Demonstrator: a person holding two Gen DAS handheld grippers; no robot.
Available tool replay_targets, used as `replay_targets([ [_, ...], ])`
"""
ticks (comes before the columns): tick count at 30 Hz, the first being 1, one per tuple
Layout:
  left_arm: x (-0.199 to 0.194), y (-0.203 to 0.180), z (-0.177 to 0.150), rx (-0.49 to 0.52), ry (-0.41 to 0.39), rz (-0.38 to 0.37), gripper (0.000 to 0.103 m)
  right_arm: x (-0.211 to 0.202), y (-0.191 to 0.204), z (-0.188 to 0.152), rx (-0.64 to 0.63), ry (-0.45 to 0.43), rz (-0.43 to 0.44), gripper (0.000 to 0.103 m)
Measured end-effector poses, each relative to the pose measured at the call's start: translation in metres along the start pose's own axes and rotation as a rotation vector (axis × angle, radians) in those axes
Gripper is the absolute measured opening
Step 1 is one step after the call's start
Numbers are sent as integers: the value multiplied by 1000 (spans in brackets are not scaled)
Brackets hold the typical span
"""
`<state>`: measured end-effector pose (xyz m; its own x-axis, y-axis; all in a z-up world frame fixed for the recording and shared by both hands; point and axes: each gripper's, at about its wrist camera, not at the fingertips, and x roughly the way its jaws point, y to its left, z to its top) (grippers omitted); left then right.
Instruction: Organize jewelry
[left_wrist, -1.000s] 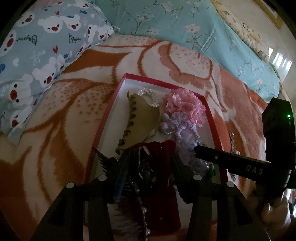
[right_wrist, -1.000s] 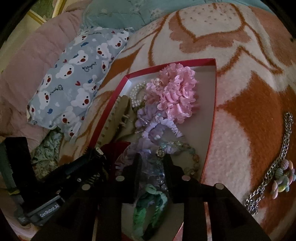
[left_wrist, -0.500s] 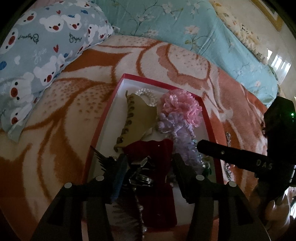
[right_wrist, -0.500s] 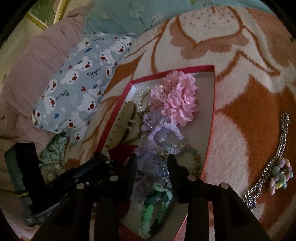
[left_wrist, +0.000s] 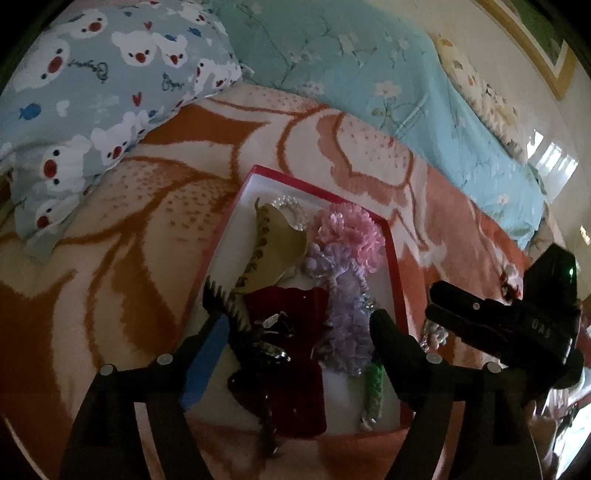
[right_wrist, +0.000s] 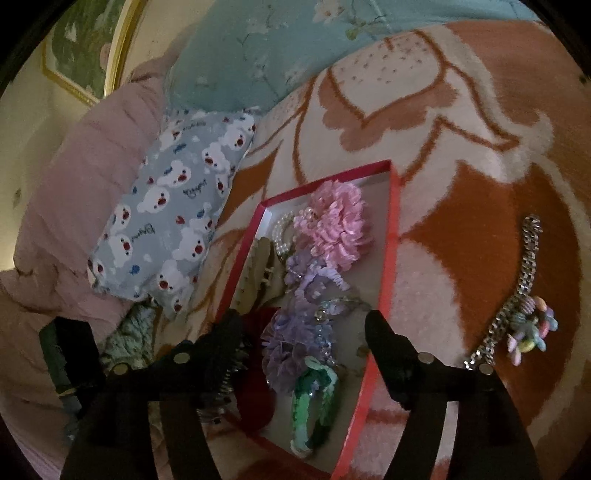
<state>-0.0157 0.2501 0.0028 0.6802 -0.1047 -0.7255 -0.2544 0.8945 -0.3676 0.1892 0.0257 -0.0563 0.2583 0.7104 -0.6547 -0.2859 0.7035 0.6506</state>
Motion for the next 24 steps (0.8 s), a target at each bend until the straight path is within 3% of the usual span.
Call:
replay_targets([
  [13, -30, 12, -11, -59, -11, 0, 80, -21, -18, -16, 109, -15, 55, 78],
  [24, -48, 9, -32, -44, 33, 137, 85, -42, -26, -30, 126, -37, 23, 82],
])
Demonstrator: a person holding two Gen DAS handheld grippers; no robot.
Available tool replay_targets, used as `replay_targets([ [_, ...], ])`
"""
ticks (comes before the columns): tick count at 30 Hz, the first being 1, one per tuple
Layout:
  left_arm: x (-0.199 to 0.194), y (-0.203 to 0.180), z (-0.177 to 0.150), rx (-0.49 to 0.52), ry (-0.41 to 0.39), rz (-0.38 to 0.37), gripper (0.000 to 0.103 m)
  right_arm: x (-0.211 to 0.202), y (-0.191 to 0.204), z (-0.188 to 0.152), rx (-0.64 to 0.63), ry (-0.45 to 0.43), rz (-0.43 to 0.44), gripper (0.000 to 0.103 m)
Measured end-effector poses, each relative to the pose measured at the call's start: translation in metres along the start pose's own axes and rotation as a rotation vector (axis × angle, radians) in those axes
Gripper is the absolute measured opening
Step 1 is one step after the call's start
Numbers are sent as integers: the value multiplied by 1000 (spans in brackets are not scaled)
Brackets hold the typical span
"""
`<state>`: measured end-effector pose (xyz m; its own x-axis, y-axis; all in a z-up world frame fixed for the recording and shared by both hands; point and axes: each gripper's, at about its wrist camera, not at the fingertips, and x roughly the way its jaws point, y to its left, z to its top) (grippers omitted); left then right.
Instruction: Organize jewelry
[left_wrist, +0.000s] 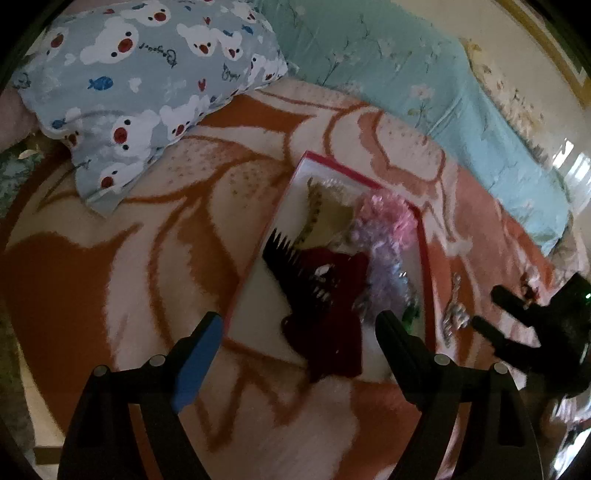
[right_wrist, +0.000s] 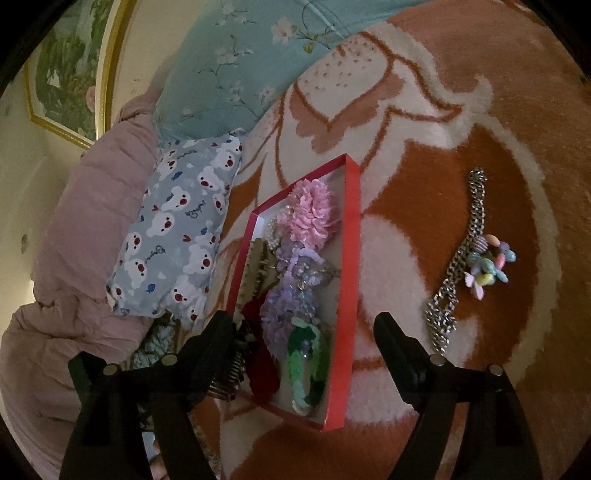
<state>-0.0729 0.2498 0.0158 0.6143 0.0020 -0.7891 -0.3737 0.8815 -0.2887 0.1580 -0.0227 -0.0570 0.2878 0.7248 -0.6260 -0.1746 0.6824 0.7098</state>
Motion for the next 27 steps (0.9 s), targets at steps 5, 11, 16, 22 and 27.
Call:
replay_targets([
  [5, -5, -13, -9, 83, 24, 121, 85, -8, 15, -7, -98, 9, -92, 82],
  [11, -33, -33, -18, 182, -11, 213, 94, -22, 52, -15, -329, 22, -221, 90],
  [16, -63, -51, -23, 262, -63, 295, 102, -33, 78, -24, -468, 48, -267, 96],
  [22, -92, -67, -25, 311, -87, 302, 102, -48, 108, -37, -632, 66, -317, 99],
  [27, -107, -71, -29, 339, -123, 301, 102, -57, 123, -49, -745, 24, -352, 103],
])
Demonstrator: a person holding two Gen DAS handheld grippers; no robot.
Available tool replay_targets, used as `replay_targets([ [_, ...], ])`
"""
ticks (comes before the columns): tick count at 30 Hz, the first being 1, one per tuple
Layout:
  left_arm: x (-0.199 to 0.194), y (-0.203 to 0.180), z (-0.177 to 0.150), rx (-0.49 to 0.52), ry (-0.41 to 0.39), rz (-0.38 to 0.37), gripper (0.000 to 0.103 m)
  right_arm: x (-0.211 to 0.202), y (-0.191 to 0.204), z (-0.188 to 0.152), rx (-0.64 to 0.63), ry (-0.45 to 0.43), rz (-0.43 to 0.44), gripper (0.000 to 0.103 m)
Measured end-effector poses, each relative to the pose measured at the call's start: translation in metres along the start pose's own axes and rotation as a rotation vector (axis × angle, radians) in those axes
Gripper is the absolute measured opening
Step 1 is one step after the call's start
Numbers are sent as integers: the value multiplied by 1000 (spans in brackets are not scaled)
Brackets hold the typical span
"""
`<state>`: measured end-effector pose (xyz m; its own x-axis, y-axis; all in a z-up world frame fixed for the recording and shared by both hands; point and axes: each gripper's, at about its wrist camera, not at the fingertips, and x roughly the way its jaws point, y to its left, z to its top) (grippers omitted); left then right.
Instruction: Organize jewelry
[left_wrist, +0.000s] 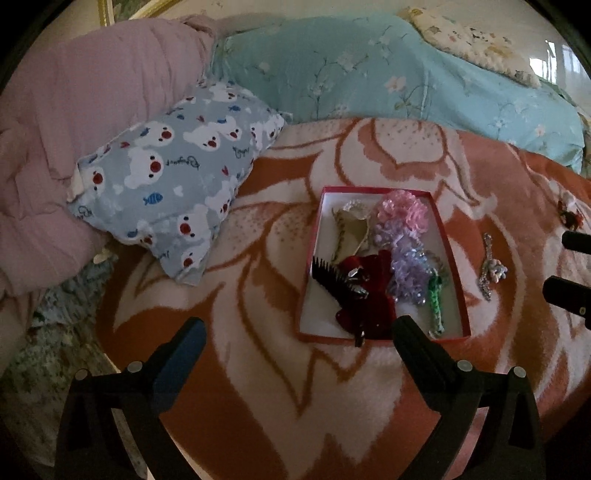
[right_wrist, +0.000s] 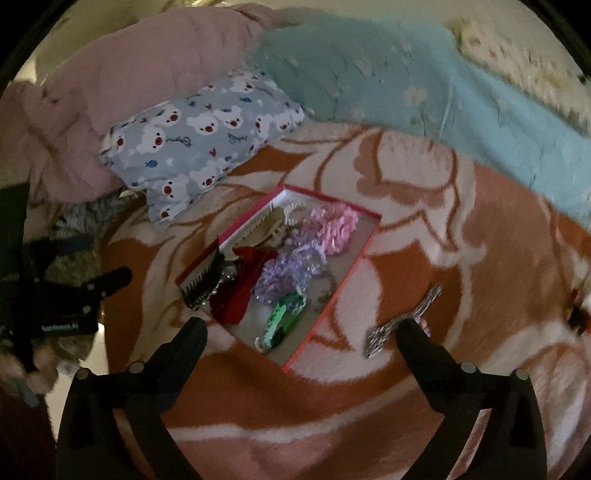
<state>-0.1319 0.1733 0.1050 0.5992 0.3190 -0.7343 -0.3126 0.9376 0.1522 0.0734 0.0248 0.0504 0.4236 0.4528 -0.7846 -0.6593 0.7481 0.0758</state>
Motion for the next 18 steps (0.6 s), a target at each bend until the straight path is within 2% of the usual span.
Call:
replay_targets([
  [11, 52, 0, -15, -46, 108, -19, 102, 49, 5, -27, 24, 103, 30, 103],
  [18, 74, -5, -20, -47, 155, -12, 102, 67, 2, -37, 75, 139, 51, 103],
])
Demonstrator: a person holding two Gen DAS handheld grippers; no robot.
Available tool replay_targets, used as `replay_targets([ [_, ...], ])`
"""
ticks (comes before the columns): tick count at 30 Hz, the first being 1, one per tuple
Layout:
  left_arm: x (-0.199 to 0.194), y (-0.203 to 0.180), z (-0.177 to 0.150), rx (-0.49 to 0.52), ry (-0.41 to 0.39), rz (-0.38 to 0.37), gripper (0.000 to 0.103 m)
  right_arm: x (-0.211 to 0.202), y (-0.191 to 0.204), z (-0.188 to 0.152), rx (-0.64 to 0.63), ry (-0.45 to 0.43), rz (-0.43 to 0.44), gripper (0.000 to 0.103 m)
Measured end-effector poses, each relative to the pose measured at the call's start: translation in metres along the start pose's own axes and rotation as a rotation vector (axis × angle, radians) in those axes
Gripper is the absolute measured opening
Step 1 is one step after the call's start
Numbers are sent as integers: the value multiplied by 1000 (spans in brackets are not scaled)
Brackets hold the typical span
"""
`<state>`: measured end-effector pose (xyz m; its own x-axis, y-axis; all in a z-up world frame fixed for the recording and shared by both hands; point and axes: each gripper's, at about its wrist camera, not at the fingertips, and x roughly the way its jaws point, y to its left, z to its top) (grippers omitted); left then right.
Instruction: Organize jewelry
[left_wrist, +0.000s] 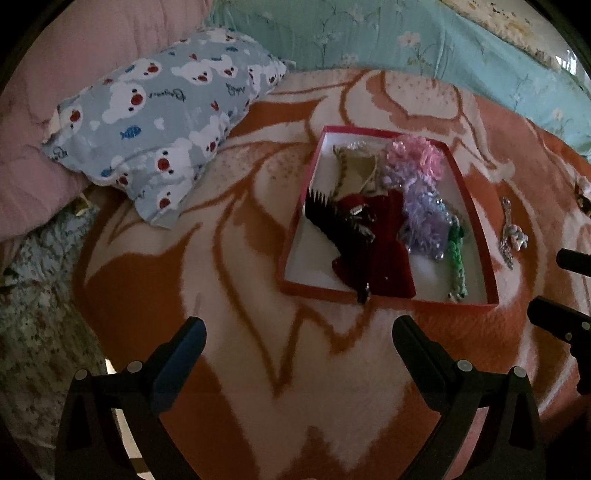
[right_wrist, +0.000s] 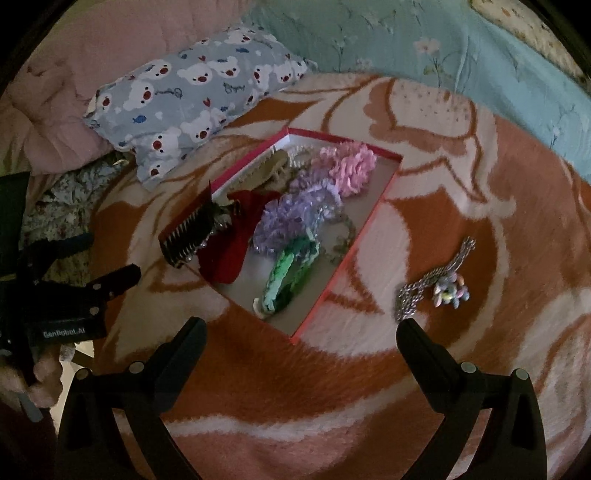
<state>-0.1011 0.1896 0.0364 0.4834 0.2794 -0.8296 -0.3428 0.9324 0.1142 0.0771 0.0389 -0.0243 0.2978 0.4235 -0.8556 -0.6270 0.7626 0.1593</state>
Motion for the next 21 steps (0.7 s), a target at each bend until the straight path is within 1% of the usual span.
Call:
replay_targets([
  [7, 0, -4, -1, 4, -14, 3, 102, 7, -6, 1, 47, 0, 28, 103],
  [10, -2, -6, -4, 7, -24, 11, 102, 7, -7, 1, 54, -8, 33, 103],
  [16, -5, -7, -6, 4, -33, 6, 102, 7, -7, 3, 60, -23, 23, 103],
  [21, -6, -7, -7, -1, -36, 3, 102, 8, -4, 5, 60, -29, 35, 103],
])
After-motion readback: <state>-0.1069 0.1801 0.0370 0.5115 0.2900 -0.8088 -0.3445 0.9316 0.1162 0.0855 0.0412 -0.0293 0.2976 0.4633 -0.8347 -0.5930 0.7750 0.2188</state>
